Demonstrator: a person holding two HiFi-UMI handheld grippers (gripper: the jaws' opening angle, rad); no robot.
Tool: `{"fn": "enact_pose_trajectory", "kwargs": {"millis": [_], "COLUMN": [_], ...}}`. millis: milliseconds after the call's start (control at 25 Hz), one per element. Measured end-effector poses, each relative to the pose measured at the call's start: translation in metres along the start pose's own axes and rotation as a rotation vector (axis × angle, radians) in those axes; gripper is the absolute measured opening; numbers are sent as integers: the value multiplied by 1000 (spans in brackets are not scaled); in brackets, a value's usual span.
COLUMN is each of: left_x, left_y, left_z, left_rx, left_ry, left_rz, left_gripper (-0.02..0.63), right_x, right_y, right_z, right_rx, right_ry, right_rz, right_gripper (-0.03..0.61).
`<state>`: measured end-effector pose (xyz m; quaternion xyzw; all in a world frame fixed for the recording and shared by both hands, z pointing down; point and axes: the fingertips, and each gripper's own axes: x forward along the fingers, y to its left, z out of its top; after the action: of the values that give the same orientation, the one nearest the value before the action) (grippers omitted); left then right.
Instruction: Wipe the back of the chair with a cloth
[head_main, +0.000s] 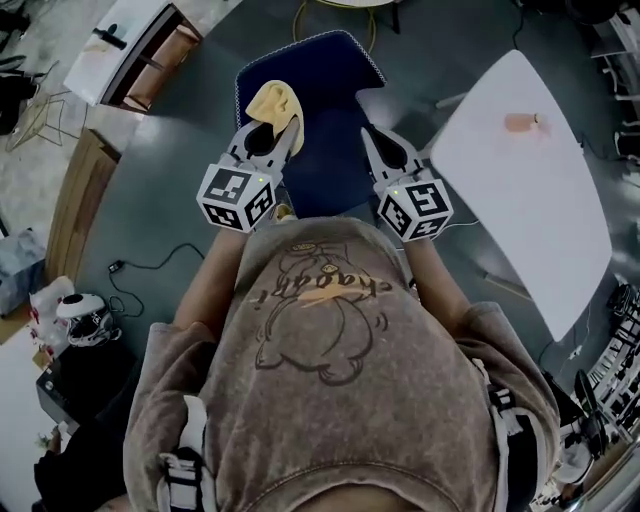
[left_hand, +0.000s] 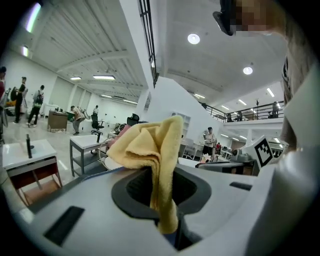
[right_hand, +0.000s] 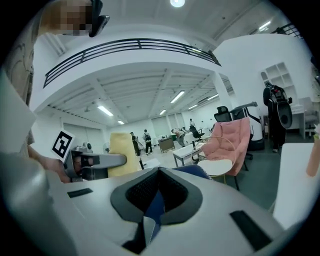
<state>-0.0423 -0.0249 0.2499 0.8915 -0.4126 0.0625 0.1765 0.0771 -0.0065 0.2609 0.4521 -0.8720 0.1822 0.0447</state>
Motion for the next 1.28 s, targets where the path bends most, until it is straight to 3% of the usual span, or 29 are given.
{"fn": "enact_pose_trajectory", "kwargs": {"millis": [120, 400, 800, 1280], "left_x": [-16, -62, -111, -114], "left_y": [0, 17, 57, 71], "left_z": [9, 7, 6, -23], "left_rx": [-28, 8, 60, 25], "left_ry": [-36, -56, -124, -158], "left_rz": [21, 87, 243, 340], "left_gripper": [57, 57, 57, 57], "right_x": [1, 4, -1, 14], "right_y": [9, 26, 26, 16], "right_z": [9, 15, 10, 2], "right_rx": [-29, -81, -68, -80], "right_ry": [-7, 0, -11, -62], "right_rz": [17, 61, 27, -57], "right_gripper": [25, 25, 26, 25]}}
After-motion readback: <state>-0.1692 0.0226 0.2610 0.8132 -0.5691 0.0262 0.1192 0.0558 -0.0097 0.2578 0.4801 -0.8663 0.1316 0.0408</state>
